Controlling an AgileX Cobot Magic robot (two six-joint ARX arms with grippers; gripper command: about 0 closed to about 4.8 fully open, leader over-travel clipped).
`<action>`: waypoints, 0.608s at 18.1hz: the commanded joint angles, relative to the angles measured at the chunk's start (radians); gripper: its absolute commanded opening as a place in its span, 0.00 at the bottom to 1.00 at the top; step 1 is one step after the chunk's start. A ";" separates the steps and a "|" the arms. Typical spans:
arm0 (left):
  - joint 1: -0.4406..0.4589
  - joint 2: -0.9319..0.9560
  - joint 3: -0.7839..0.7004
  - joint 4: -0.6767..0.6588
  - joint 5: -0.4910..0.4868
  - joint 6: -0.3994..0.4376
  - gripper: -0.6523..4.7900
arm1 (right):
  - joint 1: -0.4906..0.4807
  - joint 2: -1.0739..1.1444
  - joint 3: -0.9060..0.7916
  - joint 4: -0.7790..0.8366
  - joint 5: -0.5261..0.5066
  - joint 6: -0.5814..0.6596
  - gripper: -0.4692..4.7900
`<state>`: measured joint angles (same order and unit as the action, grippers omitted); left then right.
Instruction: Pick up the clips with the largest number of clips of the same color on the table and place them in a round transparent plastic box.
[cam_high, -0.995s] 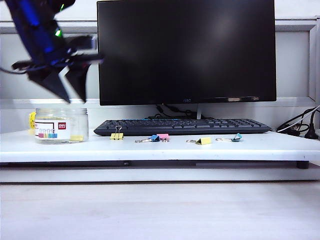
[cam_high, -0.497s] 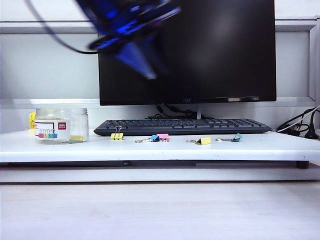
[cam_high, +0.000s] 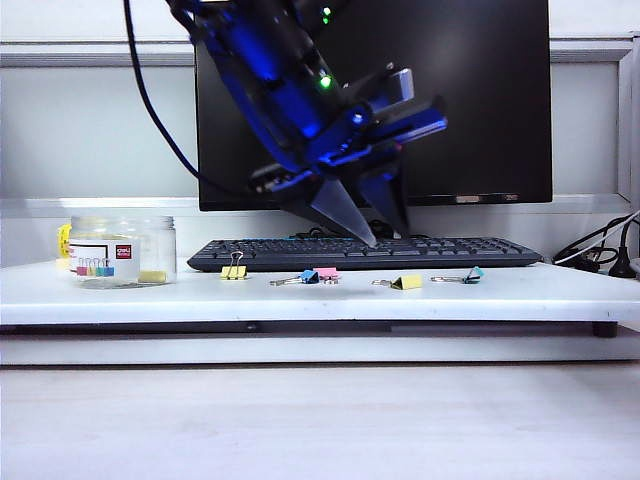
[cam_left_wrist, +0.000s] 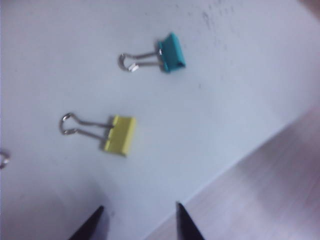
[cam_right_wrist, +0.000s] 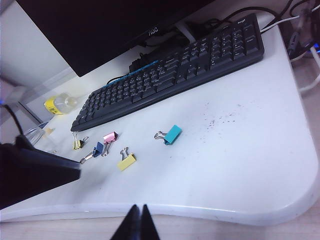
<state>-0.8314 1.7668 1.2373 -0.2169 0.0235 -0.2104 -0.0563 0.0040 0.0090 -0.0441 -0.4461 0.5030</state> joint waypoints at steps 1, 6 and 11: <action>-0.016 0.009 0.004 0.086 -0.045 -0.143 0.46 | -0.001 -0.002 -0.004 0.011 -0.001 -0.006 0.09; -0.118 0.010 0.004 0.113 -0.409 -0.331 0.46 | -0.001 -0.002 -0.004 0.011 -0.001 -0.006 0.09; -0.130 0.017 0.004 0.117 -0.381 -0.248 0.46 | 0.000 -0.002 -0.004 0.011 -0.006 -0.006 0.09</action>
<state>-0.9619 1.7870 1.2373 -0.0872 -0.3618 -0.4927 -0.0563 0.0040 0.0090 -0.0441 -0.4473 0.5030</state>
